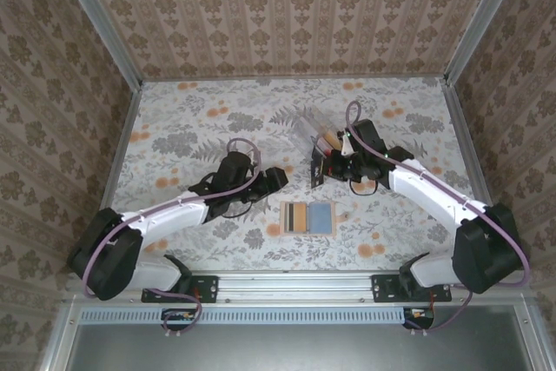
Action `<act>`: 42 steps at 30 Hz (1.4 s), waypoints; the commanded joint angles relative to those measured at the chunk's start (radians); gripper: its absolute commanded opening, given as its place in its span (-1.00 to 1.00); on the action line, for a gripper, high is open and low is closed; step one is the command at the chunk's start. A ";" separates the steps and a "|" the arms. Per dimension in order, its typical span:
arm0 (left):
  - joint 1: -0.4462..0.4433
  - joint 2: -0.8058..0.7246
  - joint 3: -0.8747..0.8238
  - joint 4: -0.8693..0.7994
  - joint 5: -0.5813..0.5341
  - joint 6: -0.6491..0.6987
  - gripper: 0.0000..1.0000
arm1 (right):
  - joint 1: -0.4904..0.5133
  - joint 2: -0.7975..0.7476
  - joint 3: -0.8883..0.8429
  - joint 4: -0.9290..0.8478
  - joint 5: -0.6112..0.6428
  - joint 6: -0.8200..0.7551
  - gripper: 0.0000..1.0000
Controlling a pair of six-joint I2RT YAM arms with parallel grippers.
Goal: Put the credit cards into the card holder
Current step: Pick up the credit card from the storage box, then insert the credit card into the card slot.
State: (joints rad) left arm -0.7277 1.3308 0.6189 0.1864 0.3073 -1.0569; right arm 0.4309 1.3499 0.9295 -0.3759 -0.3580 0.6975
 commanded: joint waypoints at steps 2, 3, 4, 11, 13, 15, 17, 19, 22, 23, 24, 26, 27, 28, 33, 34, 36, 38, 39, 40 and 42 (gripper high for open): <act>0.021 0.061 0.032 0.175 0.134 -0.069 0.40 | -0.012 -0.068 -0.077 0.218 -0.224 0.142 -1.00; 0.022 0.074 0.034 0.206 0.150 -0.082 0.38 | -0.016 -0.073 -0.090 0.235 -0.237 0.151 -1.00; 0.024 0.092 0.037 0.234 0.164 -0.095 0.36 | -0.021 -0.079 -0.101 0.248 -0.250 0.161 -1.00; 0.022 0.154 0.056 0.353 0.224 -0.148 0.12 | -0.028 -0.087 -0.150 0.316 -0.282 0.202 -0.99; 0.022 0.159 0.052 0.378 0.229 -0.160 0.04 | -0.027 -0.082 -0.159 0.331 -0.283 0.212 -0.99; 0.022 0.161 0.051 0.387 0.233 -0.165 -0.05 | -0.028 -0.076 -0.167 0.342 -0.287 0.217 -0.99; 0.023 0.163 0.050 0.389 0.233 -0.168 -0.16 | -0.027 -0.073 -0.175 0.355 -0.286 0.226 -0.99; 0.022 0.162 0.050 0.392 0.235 -0.167 -0.23 | -0.028 -0.068 -0.179 0.351 -0.279 0.226 -0.99; 0.022 0.165 0.052 0.394 0.240 -0.164 -0.35 | -0.028 -0.059 -0.186 0.357 -0.277 0.230 -0.99; 0.023 0.166 0.053 0.393 0.242 -0.163 -0.39 | -0.029 -0.055 -0.187 0.356 -0.276 0.230 -0.98; 0.023 0.166 0.054 0.392 0.243 -0.161 -0.44 | -0.028 -0.051 -0.189 0.357 -0.272 0.230 -0.98; 0.022 0.168 0.053 0.392 0.243 -0.160 -0.51 | -0.028 -0.045 -0.192 0.353 -0.263 0.229 -0.97; 0.021 0.168 0.051 0.390 0.244 -0.160 -0.55 | -0.029 -0.039 -0.192 0.351 -0.260 0.228 -0.97; 0.021 0.168 0.049 0.391 0.245 -0.158 -0.59 | -0.027 -0.035 -0.193 0.349 -0.257 0.227 -0.96; 0.019 0.163 0.031 0.390 0.237 -0.157 -0.86 | -0.027 -0.015 -0.196 0.333 -0.245 0.215 -0.92; 0.019 0.160 0.026 0.389 0.237 -0.152 -0.96 | -0.028 -0.015 -0.198 0.330 -0.244 0.213 -0.91; 0.017 0.154 0.019 0.377 0.228 -0.146 -1.00 | -0.028 -0.018 -0.199 0.313 -0.235 0.203 -0.89; 0.011 0.146 0.008 0.355 0.212 -0.137 -1.00 | -0.028 -0.023 -0.199 0.278 -0.217 0.183 -0.87; 0.005 0.141 0.002 0.341 0.202 -0.130 -1.00 | -0.027 -0.026 -0.200 0.258 -0.207 0.172 -0.82; -0.003 0.136 -0.002 0.322 0.189 -0.121 -1.00 | -0.028 -0.030 -0.202 0.238 -0.195 0.159 -0.79; -0.022 0.125 -0.008 0.275 0.157 -0.097 -1.00 | -0.027 -0.038 -0.208 0.190 -0.164 0.130 -0.73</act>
State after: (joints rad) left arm -0.7265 1.4887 0.6312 0.5220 0.5018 -1.2068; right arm 0.3996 1.3289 0.7403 -0.1009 -0.5762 0.8841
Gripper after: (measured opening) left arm 0.047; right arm 0.127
